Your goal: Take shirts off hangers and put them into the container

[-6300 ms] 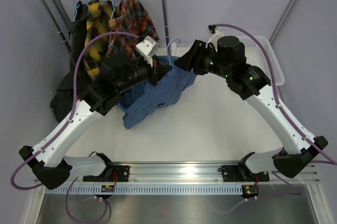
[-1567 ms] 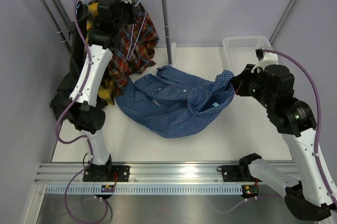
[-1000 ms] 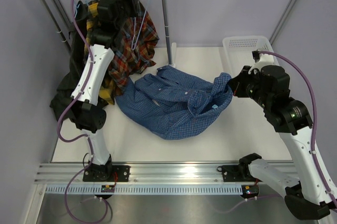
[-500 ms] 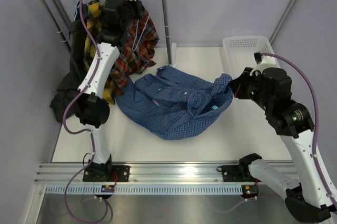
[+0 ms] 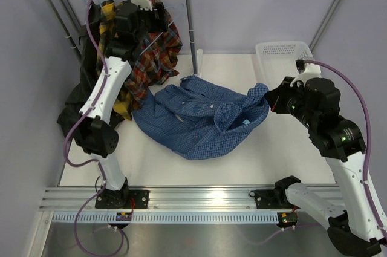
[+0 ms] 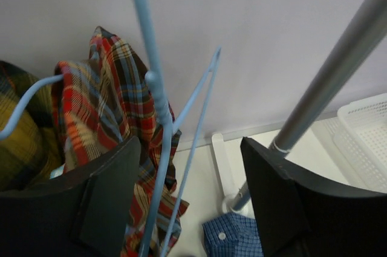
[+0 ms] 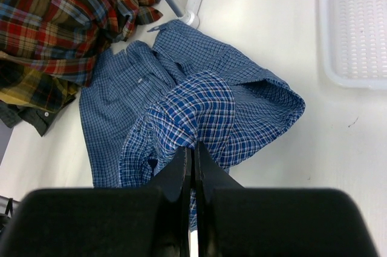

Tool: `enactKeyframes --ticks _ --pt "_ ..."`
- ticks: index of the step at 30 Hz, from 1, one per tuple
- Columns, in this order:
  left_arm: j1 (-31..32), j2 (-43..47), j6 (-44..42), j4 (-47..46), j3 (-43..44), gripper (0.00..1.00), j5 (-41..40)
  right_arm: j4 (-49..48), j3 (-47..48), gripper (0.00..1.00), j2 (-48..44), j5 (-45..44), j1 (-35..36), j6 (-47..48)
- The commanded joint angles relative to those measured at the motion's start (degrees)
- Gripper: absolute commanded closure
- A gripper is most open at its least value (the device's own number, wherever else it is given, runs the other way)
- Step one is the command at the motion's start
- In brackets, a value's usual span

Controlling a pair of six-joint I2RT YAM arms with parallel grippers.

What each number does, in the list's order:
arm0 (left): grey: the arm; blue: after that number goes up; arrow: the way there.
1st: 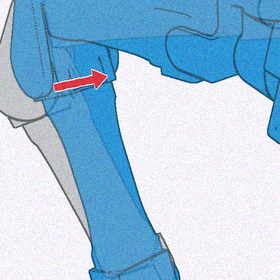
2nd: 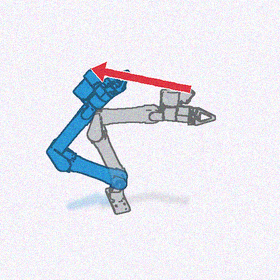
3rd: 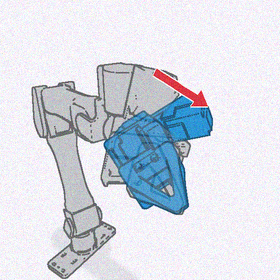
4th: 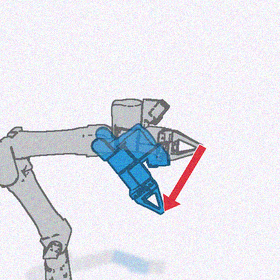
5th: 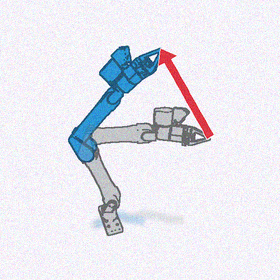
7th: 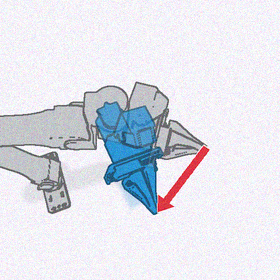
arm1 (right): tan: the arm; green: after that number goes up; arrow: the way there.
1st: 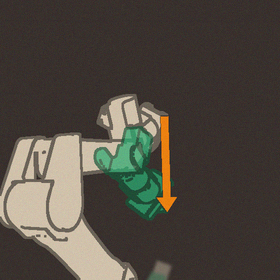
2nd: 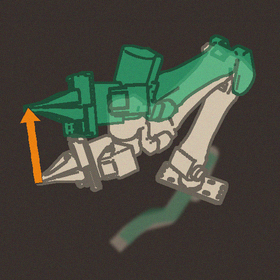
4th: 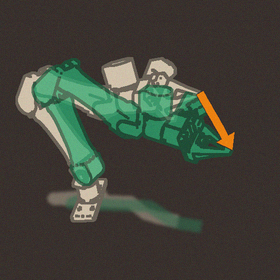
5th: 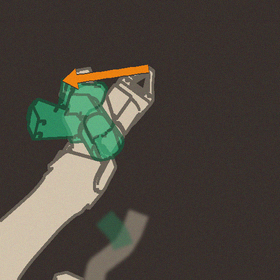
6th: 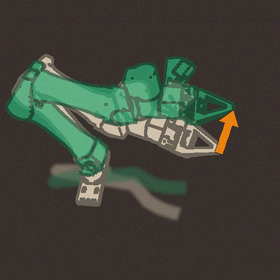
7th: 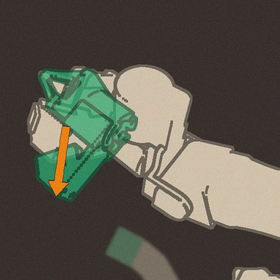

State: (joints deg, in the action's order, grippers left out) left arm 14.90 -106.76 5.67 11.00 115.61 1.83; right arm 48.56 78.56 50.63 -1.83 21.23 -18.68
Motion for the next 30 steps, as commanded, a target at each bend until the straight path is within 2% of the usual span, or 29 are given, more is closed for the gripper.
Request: enactKeyframes --ticks 1,4,10,14,16,17,20,22,23,24,26,30 --pt "-0.22 9.72 0.66 -1.52 -1.61 0.18 0.55 -1.62 5.71 1.0 0.95 0.86 -0.32 1.8" --pt "-0.22 15.43 0.31 1.38 -3.81 0.01 0.02 -1.62 11.24 1.0 3.76 -2.37 -0.32 2.15" --pt "-0.22 30.8 -3.46 7.0 -13.47 0.01 -3.56 -1.88 27.5 1.0 13.94 -11.07 -0.32 4.08" --pt "-0.22 42.66 -4.0 10.6 -23.4 0.01 -8.75 -3.28 44.51 1.0 22.13 -16.44 -0.32 6.28" --pt "-0.13 49.41 -3.57 12.01 -28.65 0.01 -9.82 -4.17 50.95 1.0 27.29 -20.03 -0.32 9.35" --pt "-0.22 51.54 -3.21 13.41 -30.25 0.01 -10.61 -4.69 57.95 1.0 28.98 -21.54 -0.32 10.49" --pt "-0.22 58.14 -1.9 17.01 -35.34 0.01 -11.05 -9.76 66.34 1.0 34.7 -25.14 -0.32 16.55" --pt "-0.22 62.17 -0.58 18.43 -37.99 0.01 -10.35 -16.09 65.67 1.0 36.63 -28.82 -0.4 24.71" --pt "-0.13 63.33 0.12 19.31 -40.44 0.01 -9.48 -23.43 64.1 1.0 37.34 -31.2 -0.4 28.05" --pt "-0.22 64.39 0.3 19.75 -41.34 0.01 -8.86 -26.81 63.73 1.0 38.13 -32.96 -1.36 33.65" --pt "-0.22 66.41 0.65 21.59 -43.27 0.01 -8.33 -32.7 65.57 1.0 41.03 -34.29 -3.21 36.86" --pt "-0.22 67.12 0.57 23.18 -45.56 0.01 -6.4 -35.81 71.63 1.0 46.91 -32.72 -8.31 38.1"
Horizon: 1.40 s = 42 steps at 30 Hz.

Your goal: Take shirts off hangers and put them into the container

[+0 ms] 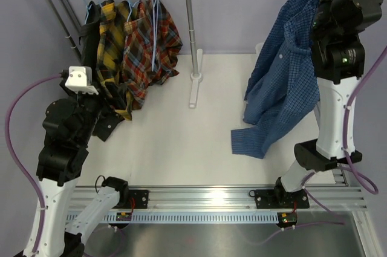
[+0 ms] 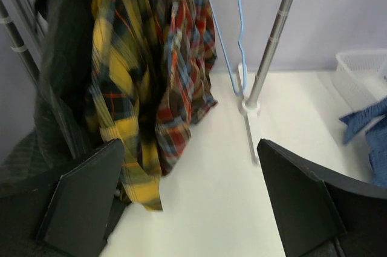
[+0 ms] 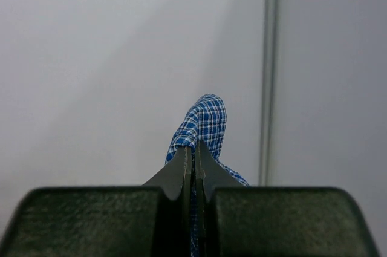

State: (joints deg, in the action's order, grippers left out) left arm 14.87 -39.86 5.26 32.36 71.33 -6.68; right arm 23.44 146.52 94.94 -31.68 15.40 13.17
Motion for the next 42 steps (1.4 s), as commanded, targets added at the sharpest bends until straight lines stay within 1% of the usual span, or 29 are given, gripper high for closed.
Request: enactKeyframes --ticks 1,3,4,5,6,7,9,11,12,13,15,16,17,18,21,24,27,28,30,31,32,35,36,37,38,39,40,41,42 --pt "-0.2 -0.04 1.77 2.35 -1.37 0.01 2.98 -10.52 4.82 1.0 4.89 -1.29 -3.96 6.43" --pt "-0.2 -0.13 2.82 2.45 -2.59 0.01 5.26 -8.51 4.74 1.0 7.44 0.12 -5.37 5.39" --pt "-0.2 -0.13 3.53 2.36 -3.03 0.01 5.88 -7.46 3.0 1.0 7.89 1.17 -7.21 4.07" --pt "-0.2 -0.31 3.79 2.44 -3.47 0.01 6.32 -5.53 1.5 1.0 8.07 2.4 -8.36 0.66" --pt "-0.11 -0.4 4.32 2.45 -4.26 0.01 6.5 -4.9 0.01 1.0 7.99 4.33 -9.32 -0.94" --pt "-0.2 -0.4 4.32 2.45 -4.7 0.01 8.15 -2.03 -1.92 1.0 8.07 5.22 -10.81 -2.26" --pt "-0.11 0.47 4.5 2.45 -6.02 0.01 9.4 1.41 -3.16 1.0 8.51 6.28 -11.7 -5.6" --pt "0.85 1.09 3.98 2.36 -6.9 0.01 8.79 3.89 -8.51 1.0 7.38 6.46 -12.67 -9.19" --pt "1.21 1.79 3.71 2.44 -7.34 0.01 8.35 3.89 -14.53 1.0 6.5 7.41 -12.93 -10.69" --pt "1.38 2.06 3.62 2.36 -8.22 0.01 8.09 3.63 -17.73 1.0 5.79 8.03 -13.29 -12.1" --pt "1.74 2.33 4.14 2.36 -8.75 0.01 8.43 4.33 -23.09 1.0 4.39 8.22 -14.34 -17.81" --pt "1.74 2.41 4.41 2.53 -9.1 0.01 9.04 6.33 -27.56 1.0 4.12 8.48 -14.78 -19.83" --pt "1.74 2.41 4.76 2.45 -9.19 0.01 9.22 7.57 -29.43 1.0 4.12 9.09 -15.39 -23.76" --pt "1.74 2.41 5.37 2.45 -9.19 0.01 9.31 8.98 -31.36 1.0 4.47 10.05 -17.05 -26.07" --pt "1.74 1.98 5.64 2.44 -9.02 0.01 9.05 12.15 -41.01 1.0 5.7 14.53 -19.26 -32.66" --pt "1.74 1.1 5.82 2.36 -8.31 0.01 7.82 14.61 -46.04 1.0 8.24 19.45 -21.37 -36.98" --pt "1.74 0.13 5.73 2.36 -8.05 0.01 7.73 17.16 -47.2 1.0 12.27 22.7 -22.95 -39.27" --pt "1.74 -0.04 5.82 2.27 -8.05 0.01 7.82 18.29 -47.11 0.98 13.42 23.67 -24.17 -39.71" --pt "1.74 -0.4 6.08 2.36 -8.14 0.01 8.08 19.36 -46.41 0.89 16.41 26.82 -25.24 -40.59" --pt "1.74 -0.48 6.17 2.27 -8.14 0.01 8.34 19.36 -45.89 0.81 17.29 28.15 -26.03 -40.33" --pt "1.74 -0.57 6.26 2.27 -8.14 0.01 8.43 19.45 -45.45 0.64 18.52 29.21 -26.21 -39.2" --pt "1.74 -0.57 6.08 2.36 -8.23 0.01 8.35 21.11 -42.82 0.33 18.97 30.28 -26.3 -36.11" --pt "1.74 -0.23 5.91 2.36 -8.22 0.01 8.35 21.12 -42.63 0.19 17.84 30.45 -26.3 -35.59" --pt "1.74 -0.14 5.73 2.36 -8.05 0.01 8.35 19.9 -43.15 0.14 16.17 30.54 -26.21 -35.49" --pt "1.74 0.04 5.38 2.36 -7.87 0.01 8.43 18.93 -44.03 0.1 11.72 30.89 -26.21 -35.58" --pt "1.74 0.04 5.12 2.36 -7.7 0.01 8.35 17.36 -46.04 0.01 9.41 30.8 -26.21 -35.67" --pt "1.74 -0.22 4.94 2.36 -7.26 0.01 8.43 14.99 -47.19 0.0 6.87 30.28 -26.21 -36.63" --pt "1.74 -0.31 4.76 2.36 -7.08 0.01 8.44 14.18 -47.98 0.0 2.4 28.54 -26.21 -37.16" --pt "1.74 -0.57 4.68 2.27 -6.91 0.01 8.44 13.65 -49.65 0.01 0.36 27.56 -26.21 -37.77"
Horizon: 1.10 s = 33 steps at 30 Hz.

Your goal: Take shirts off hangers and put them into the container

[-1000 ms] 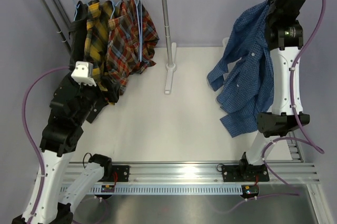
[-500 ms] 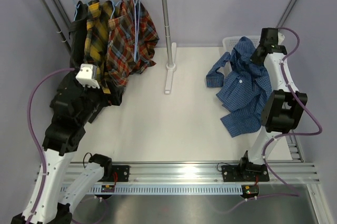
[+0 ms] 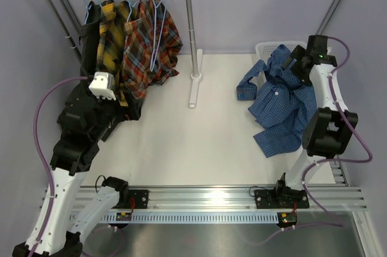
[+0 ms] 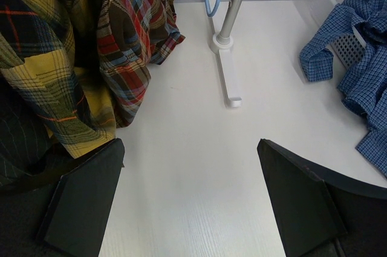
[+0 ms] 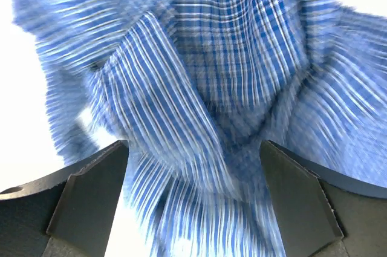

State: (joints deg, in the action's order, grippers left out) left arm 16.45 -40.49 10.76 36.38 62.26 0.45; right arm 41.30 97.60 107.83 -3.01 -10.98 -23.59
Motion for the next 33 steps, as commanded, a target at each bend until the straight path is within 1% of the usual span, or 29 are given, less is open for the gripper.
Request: enactKeyframes --ticks 1,2,5,6,8,9,11,14,17,18,22,23,25,29,30,33 --pt "0.16 -0.11 -0.75 -1.66 2.16 0.01 1.66 -4.3 -1.7 0.01 -14.56 -2.17 0.17 -2.93" --pt "0.16 -0.2 -0.75 -1.75 2.16 0.01 1.84 -4.3 -2.93 0.01 -18.06 -4.27 0.17 -3.91" --pt "0.43 0.06 -1.27 -1.75 1.64 0.01 2.01 -3.59 -10.74 0.01 -24.48 -6.57 0.17 -8.3" --pt "0.6 0.23 -1.62 -1.75 1.55 0.01 1.66 -3.42 -15.99 0.01 -25.9 -6.66 0.17 -9.35" --pt "1.22 0.58 -2.85 -1.66 1.11 0.01 0.08 -3.15 -21.64 0.01 -30.37 -6.49 0.17 -13.05" --pt "1.48 0.67 -3.2 -1.66 0.94 0.01 -0.18 -2.89 -27.32 0.01 -31.7 -6.4 0.26 -14.27" --pt "2.36 0.68 -3.82 -1.66 0.76 0.01 -0.18 -3.33 -32.63 0.01 -35.56 -5.87 0.7 -17.09" --pt "3.68 -0.02 -3.65 -1.75 0.58 0.01 -0.19 -3.32 -42.46 0.0 -38.91 -5.09 1.58 -19.21" --pt "4.56 -0.12 -3.64 -1.75 0.41 0.01 -0.18 -5.87 -47.58 0.0 -41.03 -5.26 2.02 -21.22" --pt "4.65 -0.2 -3.82 -1.75 0.23 0.01 -0.27 -6.4 -49.59 0.01 -40.95 -5.34 2.02 -22.36" --pt "5.7 -0.29 -4.52 -1.75 0.14 0.01 -0.27 -7.54 -50.67 0.0 -35.95 -5.17 2.02 -23.69" --pt "5.79 -0.38 -4.44 -1.84 0.06 0.01 -0.27 -8.42 -50.84 0.0 -33.5 -5.08 2.02 -23.86" --pt "6.05 -0.64 -4.44 -1.75 0.23 0.01 -0.18 -13.06 -51.28 0.01 -30.24 -4.38 2.02 -24.57" --pt "6.14 -0.56 -4.61 -1.75 0.06 0.01 -0.18 -16.68 -51.37 0.01 -25.67 -3.06 2.02 -25.62" --pt "6.14 -0.47 -4.61 -1.75 0.05 0.01 -1.66 -17.3 -51.37 0.0 -24.96 -2.97 2.02 -25.97" --pt "6.14 -0.2 -4.7 -1.66 -0.12 0.01 -2.2 -18.36 -51.81 0.1 -23.11 -3.58 2.02 -27.38"
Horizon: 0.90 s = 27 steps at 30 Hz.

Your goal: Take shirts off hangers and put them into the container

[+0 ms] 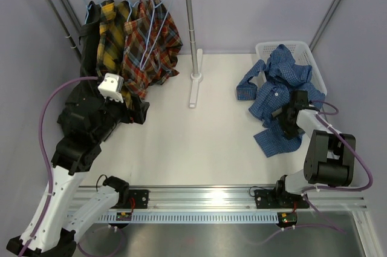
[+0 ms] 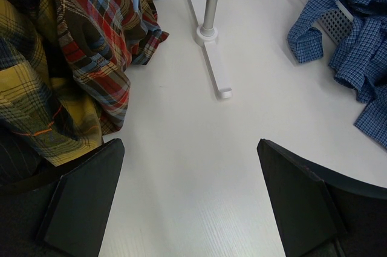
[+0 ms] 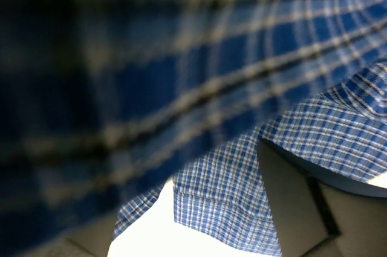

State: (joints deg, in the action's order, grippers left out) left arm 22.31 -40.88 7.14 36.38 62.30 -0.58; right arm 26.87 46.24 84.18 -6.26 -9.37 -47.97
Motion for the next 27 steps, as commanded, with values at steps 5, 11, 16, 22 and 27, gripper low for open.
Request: enactKeyframes --ticks 5,11,16,22,27 --pt "0.28 0.45 -1.25 -1.66 -0.34 0.01 -1.79 -3.67 0.69 0.64 1.95 -1.12 0.4 -3.8" --pt "0.2 0.54 -1.25 -1.66 -0.16 0.01 -1.97 -2.97 0.79 1.0 1.34 -4.9 0.4 -2.49" --pt "0.2 0.37 -1.07 -1.66 -0.43 0.01 -1.97 -2.35 0.96 1.0 -5.67 -5.43 0.4 1.29" --pt "0.2 -0.25 -0.98 -1.75 0.1 0.01 -1.71 -0.6 10.24 1.0 -15.79 -6.3 0.4 9.02" --pt "0.2 -0.6 -0.81 -1.66 0.45 0.01 -1.44 -0.33 23.34 1.0 -14.58 -7.97 0.4 14.99"
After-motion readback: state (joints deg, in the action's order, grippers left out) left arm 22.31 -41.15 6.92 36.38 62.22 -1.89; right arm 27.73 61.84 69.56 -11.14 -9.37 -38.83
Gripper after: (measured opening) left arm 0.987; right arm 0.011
